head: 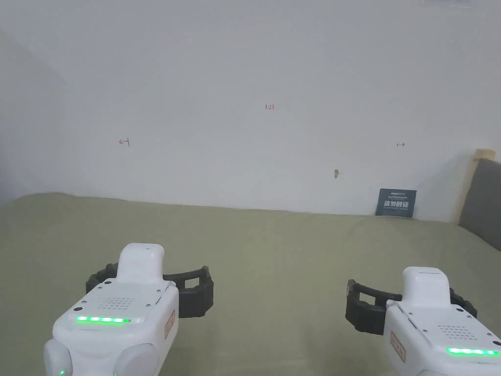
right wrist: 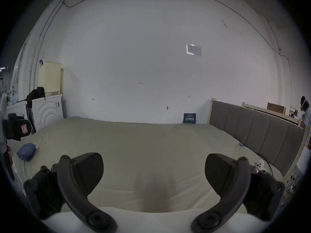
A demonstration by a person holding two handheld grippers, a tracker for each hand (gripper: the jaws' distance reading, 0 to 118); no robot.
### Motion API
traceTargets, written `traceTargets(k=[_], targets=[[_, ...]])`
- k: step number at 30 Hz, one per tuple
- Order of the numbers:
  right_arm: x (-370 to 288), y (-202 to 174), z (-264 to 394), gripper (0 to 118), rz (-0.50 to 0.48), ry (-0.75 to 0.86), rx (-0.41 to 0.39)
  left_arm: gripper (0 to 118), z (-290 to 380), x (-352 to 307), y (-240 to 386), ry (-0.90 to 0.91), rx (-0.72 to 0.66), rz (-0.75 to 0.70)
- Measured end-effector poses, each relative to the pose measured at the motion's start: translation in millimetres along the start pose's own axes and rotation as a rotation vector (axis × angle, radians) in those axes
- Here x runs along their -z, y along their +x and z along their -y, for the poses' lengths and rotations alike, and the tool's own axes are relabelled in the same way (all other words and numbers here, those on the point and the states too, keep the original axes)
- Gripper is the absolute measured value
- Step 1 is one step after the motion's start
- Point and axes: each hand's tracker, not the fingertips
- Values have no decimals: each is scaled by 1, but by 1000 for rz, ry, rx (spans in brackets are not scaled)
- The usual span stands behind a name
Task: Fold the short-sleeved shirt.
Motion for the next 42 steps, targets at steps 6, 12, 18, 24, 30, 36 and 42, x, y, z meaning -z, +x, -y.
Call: traceTargets(k=[6,12,18,24,30,36,42], targets=[[-6,-3,-3,118,-33,50,-18,118,-1,-2,-2,20,-6,0],[-5,-4,-1,118,-39,54,-5,118,2,-3,-3,31,-7,-6],[-1,-3,0,118,3,39,14,118,5,-2,-6,47,-19,-19],[3,-2,-1,118,-14,32,16,118,8,3,-7,45,-20,-31],[8,1,1,118,-37,-1,47,118,11,6,-6,31,-4,-27],[8,-3,0,118,8,-21,27,118,12,7,-6,23,-12,-18],[10,0,1,118,95,-14,18,118,14,8,-7,17,-6,-23]])
